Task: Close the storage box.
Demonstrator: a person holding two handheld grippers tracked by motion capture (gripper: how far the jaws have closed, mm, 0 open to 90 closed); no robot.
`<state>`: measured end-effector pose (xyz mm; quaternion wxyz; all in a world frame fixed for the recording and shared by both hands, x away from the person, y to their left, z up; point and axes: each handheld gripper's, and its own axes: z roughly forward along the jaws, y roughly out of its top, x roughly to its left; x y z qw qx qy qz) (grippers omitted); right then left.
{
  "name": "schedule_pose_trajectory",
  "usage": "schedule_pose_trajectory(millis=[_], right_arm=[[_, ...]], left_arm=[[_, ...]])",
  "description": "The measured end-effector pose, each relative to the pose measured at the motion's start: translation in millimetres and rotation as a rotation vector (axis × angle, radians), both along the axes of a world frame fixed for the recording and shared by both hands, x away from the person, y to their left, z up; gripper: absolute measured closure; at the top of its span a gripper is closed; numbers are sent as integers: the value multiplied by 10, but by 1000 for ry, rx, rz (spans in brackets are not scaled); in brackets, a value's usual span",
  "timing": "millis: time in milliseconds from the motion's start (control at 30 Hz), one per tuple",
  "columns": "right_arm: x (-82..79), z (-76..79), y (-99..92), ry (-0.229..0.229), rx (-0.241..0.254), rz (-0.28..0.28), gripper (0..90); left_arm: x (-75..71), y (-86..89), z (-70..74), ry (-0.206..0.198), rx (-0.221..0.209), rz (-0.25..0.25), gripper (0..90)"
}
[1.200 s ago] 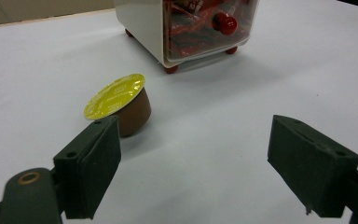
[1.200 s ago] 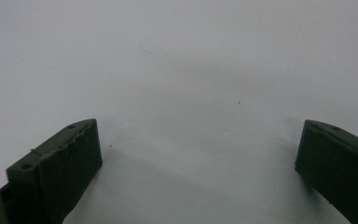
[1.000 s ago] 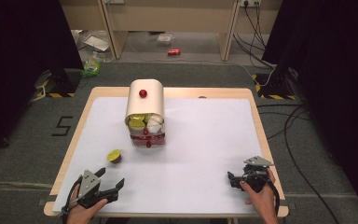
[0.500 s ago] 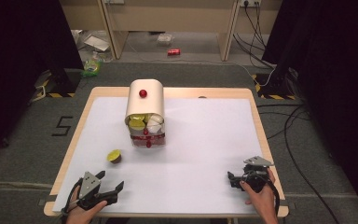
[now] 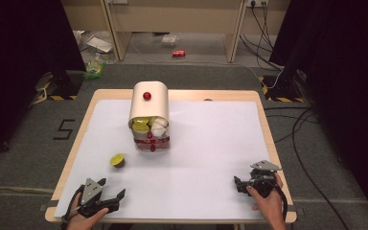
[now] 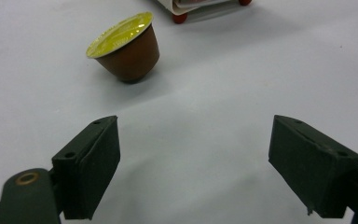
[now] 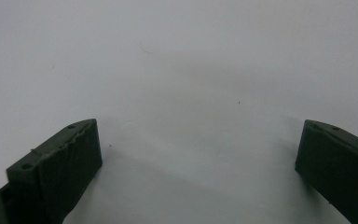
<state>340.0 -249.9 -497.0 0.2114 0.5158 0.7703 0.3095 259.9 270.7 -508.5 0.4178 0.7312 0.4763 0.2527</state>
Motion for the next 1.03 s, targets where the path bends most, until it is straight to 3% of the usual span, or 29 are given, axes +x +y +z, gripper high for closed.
schedule_pose_trajectory(millis=[233, 1033], right_arm=[[-1, 0, 2, 1, 2, -3, 6], [-2, 0, 1, 1, 2, -2, 6]], left_arm=[[-10, -31, -68, 28, 21, -11, 160], [-32, -35, -109, 13, 6, -1, 152]])
